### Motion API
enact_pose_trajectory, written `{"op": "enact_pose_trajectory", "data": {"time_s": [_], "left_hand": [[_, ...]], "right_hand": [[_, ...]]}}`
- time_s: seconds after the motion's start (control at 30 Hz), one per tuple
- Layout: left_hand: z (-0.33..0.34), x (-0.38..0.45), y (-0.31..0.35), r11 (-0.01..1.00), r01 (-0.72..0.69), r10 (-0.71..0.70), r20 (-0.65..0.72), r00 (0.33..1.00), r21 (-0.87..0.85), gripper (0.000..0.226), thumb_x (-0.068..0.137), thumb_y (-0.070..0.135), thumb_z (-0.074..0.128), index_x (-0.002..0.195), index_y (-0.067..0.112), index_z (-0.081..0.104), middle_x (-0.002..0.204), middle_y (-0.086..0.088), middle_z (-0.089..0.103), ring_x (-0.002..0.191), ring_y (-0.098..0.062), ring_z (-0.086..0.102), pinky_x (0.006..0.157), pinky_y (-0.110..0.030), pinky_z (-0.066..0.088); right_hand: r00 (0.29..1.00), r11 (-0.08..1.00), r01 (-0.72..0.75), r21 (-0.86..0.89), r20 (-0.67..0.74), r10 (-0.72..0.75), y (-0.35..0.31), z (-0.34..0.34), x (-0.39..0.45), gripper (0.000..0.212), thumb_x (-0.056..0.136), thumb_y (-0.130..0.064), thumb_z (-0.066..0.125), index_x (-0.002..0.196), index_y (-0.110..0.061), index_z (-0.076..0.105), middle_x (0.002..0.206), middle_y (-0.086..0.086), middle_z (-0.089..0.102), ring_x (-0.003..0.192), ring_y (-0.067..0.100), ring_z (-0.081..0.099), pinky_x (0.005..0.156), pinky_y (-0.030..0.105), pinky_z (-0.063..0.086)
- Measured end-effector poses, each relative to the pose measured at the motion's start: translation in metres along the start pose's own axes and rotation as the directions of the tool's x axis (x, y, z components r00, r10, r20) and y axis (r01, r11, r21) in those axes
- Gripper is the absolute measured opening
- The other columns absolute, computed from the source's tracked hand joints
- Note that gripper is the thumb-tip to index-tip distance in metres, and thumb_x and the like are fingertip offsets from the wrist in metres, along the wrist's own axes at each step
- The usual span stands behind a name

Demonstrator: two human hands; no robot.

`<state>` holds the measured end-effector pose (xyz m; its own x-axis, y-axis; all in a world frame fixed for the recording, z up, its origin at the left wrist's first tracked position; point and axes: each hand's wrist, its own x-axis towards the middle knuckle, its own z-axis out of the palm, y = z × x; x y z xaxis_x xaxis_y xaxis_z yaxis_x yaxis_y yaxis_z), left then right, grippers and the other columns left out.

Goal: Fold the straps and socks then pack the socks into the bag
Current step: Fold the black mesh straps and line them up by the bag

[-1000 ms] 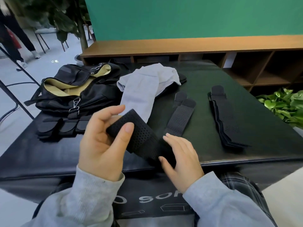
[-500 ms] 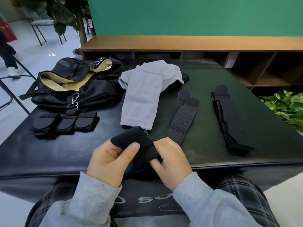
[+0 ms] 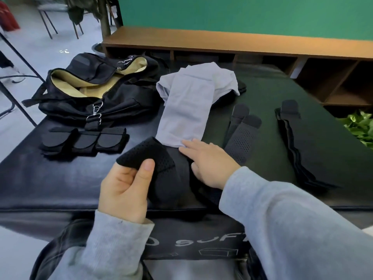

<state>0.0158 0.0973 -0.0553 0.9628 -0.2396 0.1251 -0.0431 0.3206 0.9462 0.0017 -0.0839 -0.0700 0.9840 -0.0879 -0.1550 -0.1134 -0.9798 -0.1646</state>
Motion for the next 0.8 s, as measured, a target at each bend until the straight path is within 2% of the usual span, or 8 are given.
{"op": "enact_pose_trajectory", "data": {"time_s": [0.13,0.27,0.37,0.43,0.47,0.53,0.6,0.8], "left_hand": [[-0.005,0.004,0.009,0.994,-0.095,0.101,-0.099,0.990,0.058,0.013,0.076,0.027,0.069,0.077,0.040,0.071,0.074,0.010,0.071,0.076,-0.008,0.068,0.066,-0.021,0.052],[-0.004,0.004,0.010,0.994,-0.097,0.101,-0.083,0.991,0.052,0.014,0.075,0.027,0.070,0.078,0.041,0.072,0.076,0.011,0.072,0.077,-0.007,0.068,0.068,-0.021,0.053],[0.000,0.004,0.003,0.998,-0.030,0.030,-0.009,0.999,0.062,0.017,0.074,0.025,0.058,0.086,0.031,0.070,0.078,0.012,0.072,0.079,-0.005,0.067,0.069,-0.020,0.054],[0.001,0.004,-0.004,0.993,0.000,-0.005,0.041,0.999,0.115,0.021,0.083,0.011,0.056,0.093,0.028,0.064,0.072,0.013,0.071,0.067,0.000,0.065,0.060,-0.013,0.051],[0.001,0.004,-0.007,0.992,0.019,-0.026,0.057,0.998,0.126,0.026,0.086,0.004,0.054,0.094,0.027,0.063,0.073,0.012,0.071,0.066,-0.001,0.065,0.058,-0.013,0.051],[0.002,0.002,-0.013,0.990,0.066,-0.076,0.077,0.994,0.124,0.032,0.088,-0.003,0.052,0.095,0.026,0.063,0.081,0.005,0.073,0.078,-0.010,0.069,0.063,-0.023,0.056],[0.001,0.001,-0.018,0.986,0.094,-0.105,0.075,0.992,0.139,0.034,0.089,-0.004,0.052,0.093,0.027,0.065,0.084,0.004,0.073,0.083,-0.014,0.069,0.067,-0.027,0.057],[0.004,-0.002,-0.020,0.973,0.076,-0.099,0.097,0.990,0.218,0.040,0.086,-0.006,0.055,0.085,0.031,0.071,0.068,0.011,0.069,0.058,0.001,0.059,0.054,-0.010,0.045]], "right_hand": [[0.997,0.997,-0.076,0.025,0.013,0.075,0.004,-0.008,0.010,0.054,0.096,-0.010,0.031,0.148,-0.023,0.024,0.158,-0.010,0.008,0.144,0.011,0.004,0.116,0.042,0.008],[0.976,0.975,0.014,0.221,-0.217,0.035,-0.011,-0.012,-0.004,0.035,0.100,-0.020,0.036,0.132,-0.014,0.049,0.138,0.001,0.047,0.130,0.014,0.035,0.106,0.026,0.024],[0.937,0.682,0.082,0.726,-0.289,0.195,-0.033,-0.014,-0.032,0.032,0.100,-0.030,0.036,0.109,-0.019,0.065,0.105,-0.009,0.067,0.102,0.003,0.057,0.089,0.017,0.040],[0.937,0.426,0.124,0.896,-0.247,0.246,-0.041,-0.011,-0.049,0.026,0.099,-0.036,0.039,0.100,-0.030,0.065,0.088,-0.012,0.069,0.080,-0.002,0.061,0.078,0.018,0.046],[0.941,0.376,0.123,0.919,-0.228,0.250,-0.042,-0.007,-0.055,0.021,0.096,-0.042,0.043,0.099,-0.034,0.062,0.085,-0.010,0.069,0.074,-0.001,0.060,0.074,0.022,0.048],[0.949,0.371,0.089,0.924,-0.192,0.250,-0.041,0.002,-0.065,0.021,0.086,-0.047,0.053,0.104,-0.037,0.055,0.081,-0.007,0.068,0.070,0.002,0.058,0.074,0.032,0.050],[0.954,0.390,0.060,0.919,-0.168,0.249,-0.039,0.012,-0.073,0.026,0.086,-0.034,0.061,0.108,-0.037,0.047,0.079,-0.012,0.065,0.070,0.004,0.056,0.075,0.035,0.049],[0.968,0.486,0.028,0.874,-0.145,0.206,-0.040,0.030,-0.096,0.043,0.084,-0.013,0.064,0.098,-0.048,0.044,0.093,-0.015,0.062,0.070,0.018,0.060,0.074,0.033,0.050]]}}
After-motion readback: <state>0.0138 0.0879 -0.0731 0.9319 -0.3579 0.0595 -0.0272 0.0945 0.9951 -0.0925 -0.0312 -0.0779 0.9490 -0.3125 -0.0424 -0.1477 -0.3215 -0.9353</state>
